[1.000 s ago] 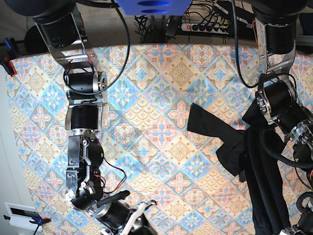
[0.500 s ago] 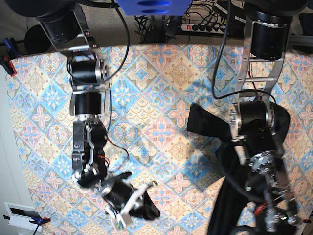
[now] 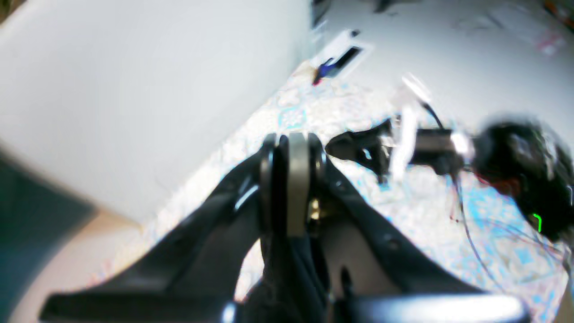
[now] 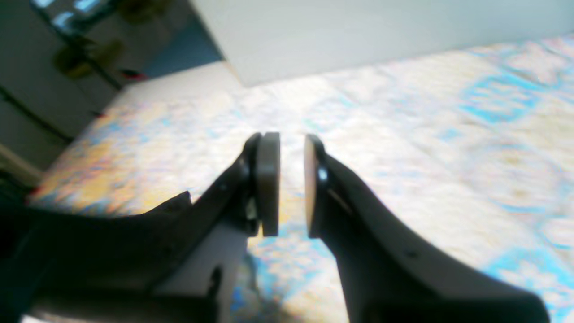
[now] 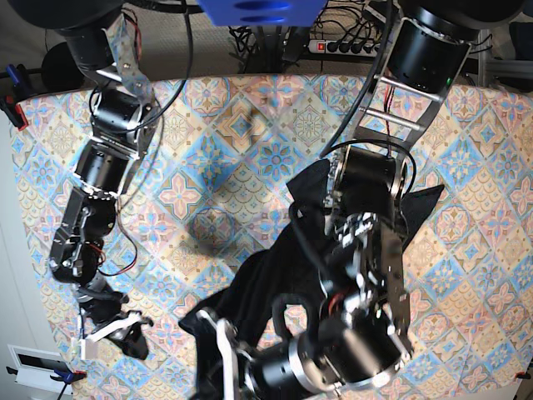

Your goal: Layout the t-shirt on the table in an organized manner, then fold the t-shirt properly

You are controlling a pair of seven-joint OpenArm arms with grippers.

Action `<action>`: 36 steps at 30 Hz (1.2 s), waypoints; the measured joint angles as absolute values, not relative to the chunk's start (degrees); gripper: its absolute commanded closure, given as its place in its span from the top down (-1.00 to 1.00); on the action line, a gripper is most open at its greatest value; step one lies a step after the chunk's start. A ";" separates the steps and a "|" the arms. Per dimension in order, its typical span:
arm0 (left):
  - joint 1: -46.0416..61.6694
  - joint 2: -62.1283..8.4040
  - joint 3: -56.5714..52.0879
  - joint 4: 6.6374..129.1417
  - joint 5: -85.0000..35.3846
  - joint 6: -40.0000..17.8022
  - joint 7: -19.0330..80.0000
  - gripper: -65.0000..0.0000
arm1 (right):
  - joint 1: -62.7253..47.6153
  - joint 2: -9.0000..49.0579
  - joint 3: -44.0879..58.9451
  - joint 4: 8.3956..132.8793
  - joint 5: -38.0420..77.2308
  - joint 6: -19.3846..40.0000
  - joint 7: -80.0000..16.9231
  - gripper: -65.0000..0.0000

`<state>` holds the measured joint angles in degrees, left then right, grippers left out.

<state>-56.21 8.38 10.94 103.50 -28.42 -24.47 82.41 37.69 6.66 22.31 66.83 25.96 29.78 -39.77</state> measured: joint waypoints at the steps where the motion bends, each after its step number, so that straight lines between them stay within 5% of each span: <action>1: -55.90 8.54 11.55 106.04 -30.15 -24.77 82.24 -1.00 | 38.15 7.07 22.35 66.92 25.96 29.76 -39.05 -0.71; 24: -51.75 -7.29 11.46 99.53 -25.26 -25.30 73.67 -1.00 | 27.16 6.81 21.82 67.61 27.20 29.80 -39.24 -0.70; 36: -51.40 -7.16 16.84 99.74 -20.69 -25.32 73.30 -1.00 | 20.53 6.11 6.70 67.61 56.12 29.80 -40.29 -0.43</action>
<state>-51.40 -7.16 16.84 99.74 -20.69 -25.32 73.30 20.53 6.11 6.70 67.61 56.12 29.80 -40.29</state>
